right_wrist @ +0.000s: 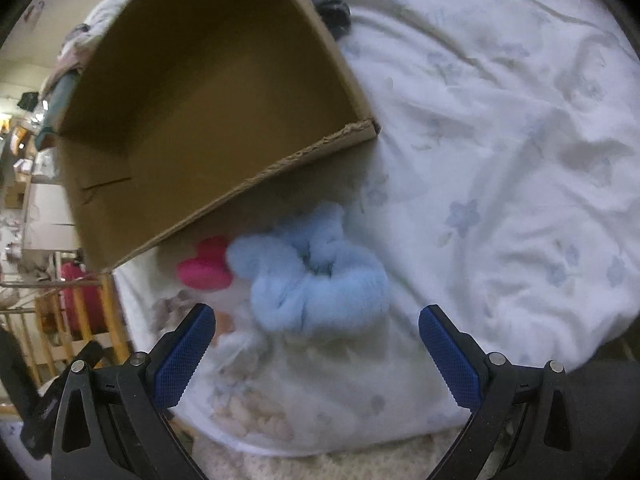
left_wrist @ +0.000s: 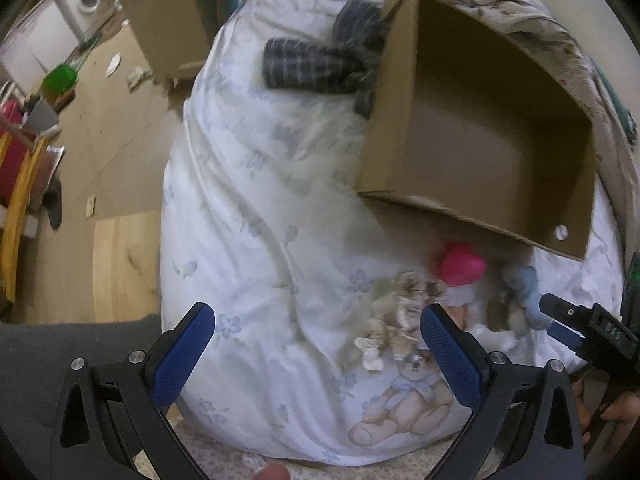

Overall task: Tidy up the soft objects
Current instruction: 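Grasp the light blue scrunchie with the right tool while the left tool grasps the beige scrunchie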

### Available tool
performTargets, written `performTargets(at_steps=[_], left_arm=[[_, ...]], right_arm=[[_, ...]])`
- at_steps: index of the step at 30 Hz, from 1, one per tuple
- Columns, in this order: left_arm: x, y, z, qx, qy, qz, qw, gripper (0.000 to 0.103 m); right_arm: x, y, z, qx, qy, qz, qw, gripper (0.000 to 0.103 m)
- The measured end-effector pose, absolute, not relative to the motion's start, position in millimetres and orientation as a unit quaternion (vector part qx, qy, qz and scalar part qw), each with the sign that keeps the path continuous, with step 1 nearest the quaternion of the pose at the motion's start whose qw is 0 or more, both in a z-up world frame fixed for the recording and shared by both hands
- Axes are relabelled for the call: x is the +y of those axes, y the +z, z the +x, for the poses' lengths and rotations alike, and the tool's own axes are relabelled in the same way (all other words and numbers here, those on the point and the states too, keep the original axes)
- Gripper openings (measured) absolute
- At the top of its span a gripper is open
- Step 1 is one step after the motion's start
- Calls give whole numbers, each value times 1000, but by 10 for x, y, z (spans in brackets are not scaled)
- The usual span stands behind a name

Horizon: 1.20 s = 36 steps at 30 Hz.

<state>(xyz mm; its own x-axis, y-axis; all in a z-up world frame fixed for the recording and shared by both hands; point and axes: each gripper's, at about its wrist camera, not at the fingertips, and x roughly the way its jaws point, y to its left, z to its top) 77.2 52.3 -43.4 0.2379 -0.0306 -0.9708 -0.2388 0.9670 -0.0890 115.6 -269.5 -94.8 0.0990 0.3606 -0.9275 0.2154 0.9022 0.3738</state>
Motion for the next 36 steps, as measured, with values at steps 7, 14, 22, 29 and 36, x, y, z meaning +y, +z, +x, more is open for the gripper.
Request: performTargets(at_steps=[7, 14, 22, 29, 36], left_arm=[[502, -694, 816, 647, 40, -118, 752, 87], [298, -758, 887, 655, -14, -125, 745, 74], [111, -855, 1107, 664, -54, -162, 728, 44], [-100, -968, 1197, 679, -65, -125, 720, 13], [-72, -754, 1193, 649, -59, -123, 748, 8]], right_arm=[[-2524, -1148, 1268, 678, 49, 185, 710, 98], [-2520, -1093, 1300, 670, 65, 158, 722, 42], [-2620, -848, 1192, 645, 87, 158, 743, 28], [-2651, -814, 1150, 645, 84, 147, 745, 28], [-2504, -746, 1039, 638, 88, 144, 752, 27]])
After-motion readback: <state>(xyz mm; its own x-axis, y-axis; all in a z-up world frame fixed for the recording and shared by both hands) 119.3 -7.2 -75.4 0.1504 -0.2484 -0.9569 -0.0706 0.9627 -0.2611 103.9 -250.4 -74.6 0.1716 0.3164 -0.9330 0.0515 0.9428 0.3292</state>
